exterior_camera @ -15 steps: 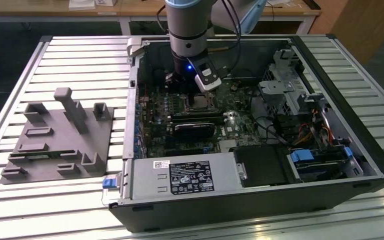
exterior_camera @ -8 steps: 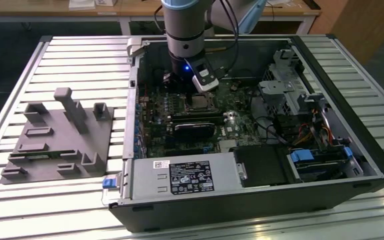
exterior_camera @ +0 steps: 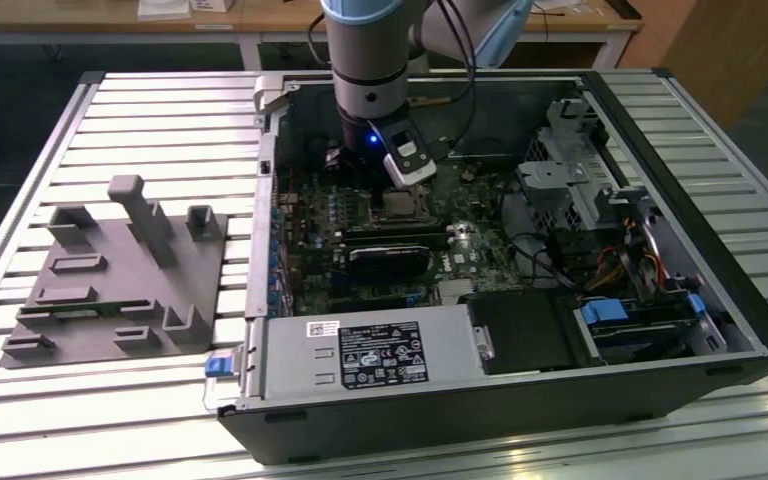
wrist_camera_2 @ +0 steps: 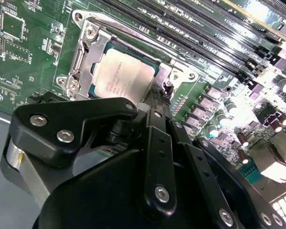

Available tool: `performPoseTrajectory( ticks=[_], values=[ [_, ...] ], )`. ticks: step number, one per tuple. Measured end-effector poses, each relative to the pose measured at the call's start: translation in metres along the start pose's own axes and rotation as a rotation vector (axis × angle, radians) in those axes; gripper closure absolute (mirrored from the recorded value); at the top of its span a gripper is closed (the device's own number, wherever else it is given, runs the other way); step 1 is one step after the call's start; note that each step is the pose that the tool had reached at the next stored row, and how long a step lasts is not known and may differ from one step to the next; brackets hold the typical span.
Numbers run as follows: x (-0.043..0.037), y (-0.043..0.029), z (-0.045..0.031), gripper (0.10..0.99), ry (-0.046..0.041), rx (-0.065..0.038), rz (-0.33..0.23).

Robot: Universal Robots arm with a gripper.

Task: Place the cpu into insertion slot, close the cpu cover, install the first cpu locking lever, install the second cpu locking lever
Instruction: 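Close the cpu cover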

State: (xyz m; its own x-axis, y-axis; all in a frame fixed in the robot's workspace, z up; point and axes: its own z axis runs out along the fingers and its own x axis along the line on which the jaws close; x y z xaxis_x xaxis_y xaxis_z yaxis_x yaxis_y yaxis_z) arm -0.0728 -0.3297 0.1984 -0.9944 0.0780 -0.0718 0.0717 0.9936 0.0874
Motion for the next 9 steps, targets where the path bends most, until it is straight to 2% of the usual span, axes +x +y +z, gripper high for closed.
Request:
performPoseTrajectory(
  ticks=[9],
  values=[
    [-0.0013,0.0002,0.0004,0.98,0.0022,0.0,0.0]
  ],
)
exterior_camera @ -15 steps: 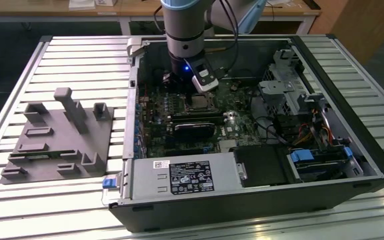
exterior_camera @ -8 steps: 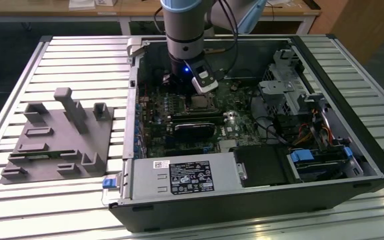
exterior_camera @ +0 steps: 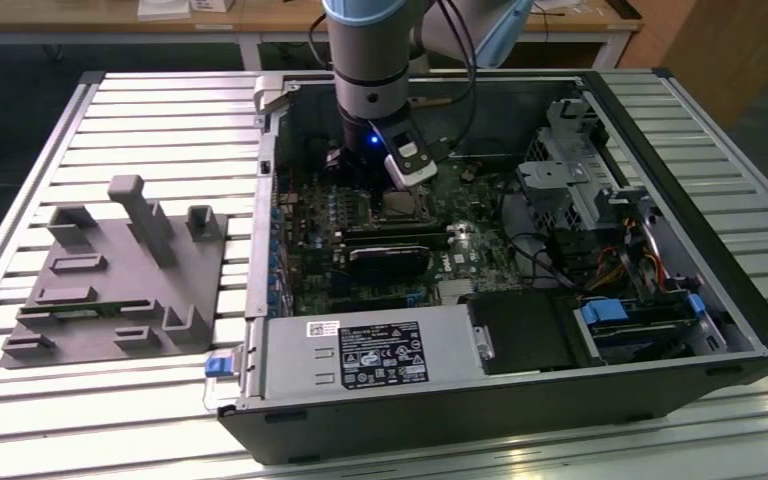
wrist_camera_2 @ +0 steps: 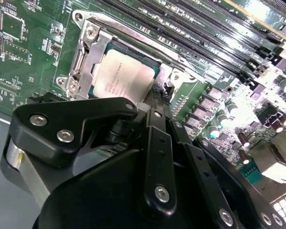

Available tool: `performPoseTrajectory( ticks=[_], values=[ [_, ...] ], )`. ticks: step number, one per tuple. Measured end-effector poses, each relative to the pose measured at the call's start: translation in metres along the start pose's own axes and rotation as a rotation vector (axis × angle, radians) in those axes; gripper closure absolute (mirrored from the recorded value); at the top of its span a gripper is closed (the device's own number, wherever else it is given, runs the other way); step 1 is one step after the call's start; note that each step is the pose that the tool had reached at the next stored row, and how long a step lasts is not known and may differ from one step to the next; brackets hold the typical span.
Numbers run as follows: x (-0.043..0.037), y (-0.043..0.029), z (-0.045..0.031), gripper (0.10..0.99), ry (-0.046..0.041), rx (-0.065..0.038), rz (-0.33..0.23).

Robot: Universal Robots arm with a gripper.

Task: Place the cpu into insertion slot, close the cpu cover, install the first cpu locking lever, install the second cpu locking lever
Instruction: 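Close the cpu cover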

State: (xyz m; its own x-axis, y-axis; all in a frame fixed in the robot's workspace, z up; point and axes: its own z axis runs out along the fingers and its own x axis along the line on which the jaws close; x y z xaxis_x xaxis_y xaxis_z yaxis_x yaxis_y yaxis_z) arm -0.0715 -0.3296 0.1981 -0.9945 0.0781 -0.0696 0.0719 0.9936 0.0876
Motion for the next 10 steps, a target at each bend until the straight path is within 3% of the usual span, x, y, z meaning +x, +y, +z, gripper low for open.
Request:
performPoseTrajectory(
  ticks=[10],
  values=[
    [-0.0036,0.0008,-0.0069,0.98,0.0001,0.0,0.0]
  ],
)
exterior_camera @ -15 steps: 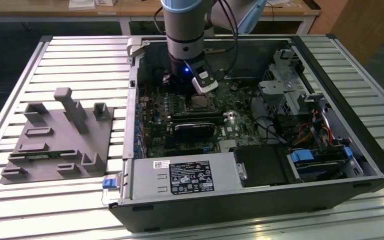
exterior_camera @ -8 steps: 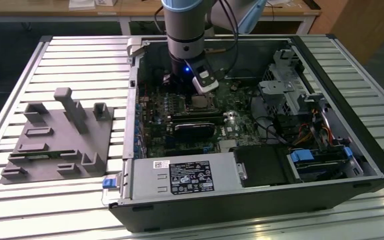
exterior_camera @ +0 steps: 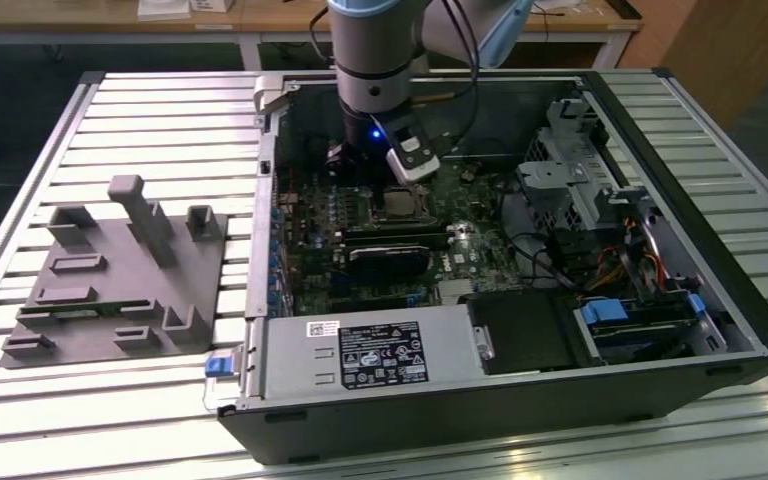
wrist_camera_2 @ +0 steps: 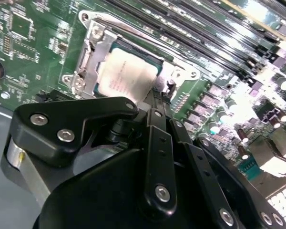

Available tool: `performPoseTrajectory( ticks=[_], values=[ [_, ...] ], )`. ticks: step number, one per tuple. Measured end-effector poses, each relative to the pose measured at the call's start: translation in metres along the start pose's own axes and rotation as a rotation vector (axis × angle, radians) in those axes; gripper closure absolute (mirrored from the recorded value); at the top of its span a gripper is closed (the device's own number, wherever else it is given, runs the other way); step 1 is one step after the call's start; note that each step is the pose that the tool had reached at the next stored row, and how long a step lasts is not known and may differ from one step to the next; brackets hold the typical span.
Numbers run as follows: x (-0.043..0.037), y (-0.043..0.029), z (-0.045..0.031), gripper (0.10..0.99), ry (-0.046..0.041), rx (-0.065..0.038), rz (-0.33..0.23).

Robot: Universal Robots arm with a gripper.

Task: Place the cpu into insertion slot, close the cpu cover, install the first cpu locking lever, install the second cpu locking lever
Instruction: 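Close the cpu cover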

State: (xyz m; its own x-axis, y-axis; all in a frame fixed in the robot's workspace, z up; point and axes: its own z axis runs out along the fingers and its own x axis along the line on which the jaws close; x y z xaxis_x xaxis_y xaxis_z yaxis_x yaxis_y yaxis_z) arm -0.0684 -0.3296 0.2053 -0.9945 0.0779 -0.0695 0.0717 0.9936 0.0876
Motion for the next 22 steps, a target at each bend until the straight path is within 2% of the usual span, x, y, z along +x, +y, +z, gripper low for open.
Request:
performPoseTrajectory(
  ticks=[9,15,22],
  values=[
    [-0.0216,0.0015,0.0016,0.98,0.0004,0.0,0.0],
    [-0.0227,0.002,-0.0025,0.98,0.0003,0.0,0.0],
    [-0.0239,0.0034,-0.0182,0.98,-0.0023,0.0,0.0]
  ],
)
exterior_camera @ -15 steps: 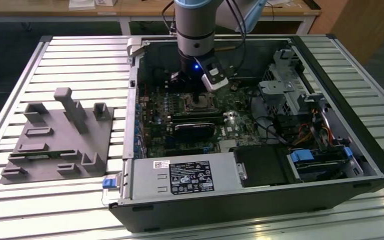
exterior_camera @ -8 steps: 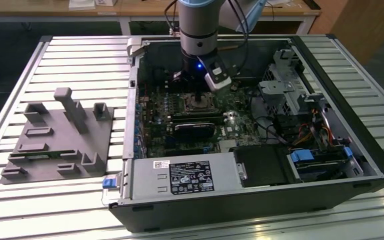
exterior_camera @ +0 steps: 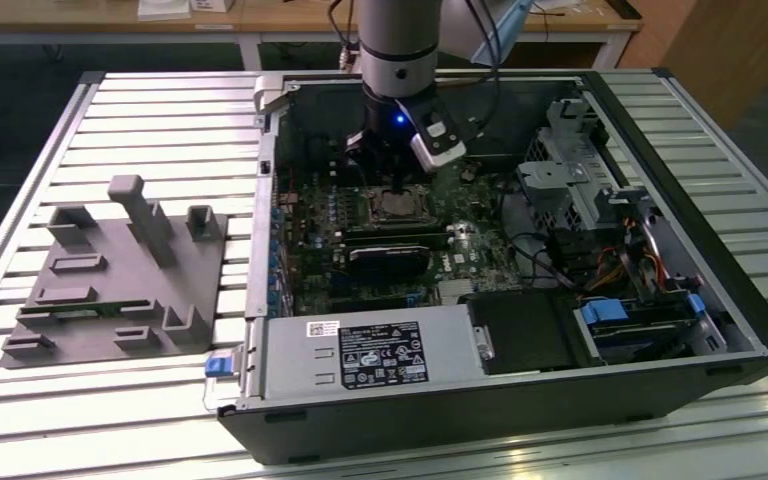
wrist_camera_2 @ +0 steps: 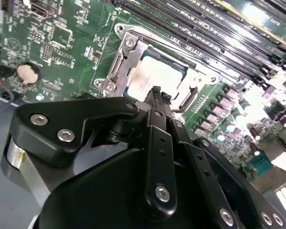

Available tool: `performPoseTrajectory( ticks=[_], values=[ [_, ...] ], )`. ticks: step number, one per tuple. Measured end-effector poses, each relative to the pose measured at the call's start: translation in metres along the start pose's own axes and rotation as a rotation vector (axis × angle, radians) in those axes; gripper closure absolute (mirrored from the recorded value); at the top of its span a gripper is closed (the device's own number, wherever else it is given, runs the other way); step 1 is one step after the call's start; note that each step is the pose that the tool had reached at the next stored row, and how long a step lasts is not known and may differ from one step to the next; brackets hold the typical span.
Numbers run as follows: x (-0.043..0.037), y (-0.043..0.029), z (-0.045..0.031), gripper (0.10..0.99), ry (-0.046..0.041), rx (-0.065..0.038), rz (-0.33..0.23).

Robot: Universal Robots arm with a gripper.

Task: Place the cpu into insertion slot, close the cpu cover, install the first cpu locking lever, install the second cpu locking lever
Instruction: 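Close the cpu cover, then install the first cpu locking lever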

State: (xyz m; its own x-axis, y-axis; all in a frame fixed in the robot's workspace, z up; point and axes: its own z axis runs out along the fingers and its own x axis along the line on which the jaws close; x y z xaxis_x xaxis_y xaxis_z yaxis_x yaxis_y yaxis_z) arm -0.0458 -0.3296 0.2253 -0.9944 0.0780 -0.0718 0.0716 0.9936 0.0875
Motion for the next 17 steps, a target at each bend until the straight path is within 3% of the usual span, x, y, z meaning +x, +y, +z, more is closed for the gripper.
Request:
performPoseTrajectory(
  ticks=[4,17],
  values=[
    [-0.0004,0.0005,-0.0061,0.98,-0.0012,0.0,0.0],
    [-0.0006,0.0007,-0.0082,0.98,-0.0013,0.0,0.0]
  ],
)
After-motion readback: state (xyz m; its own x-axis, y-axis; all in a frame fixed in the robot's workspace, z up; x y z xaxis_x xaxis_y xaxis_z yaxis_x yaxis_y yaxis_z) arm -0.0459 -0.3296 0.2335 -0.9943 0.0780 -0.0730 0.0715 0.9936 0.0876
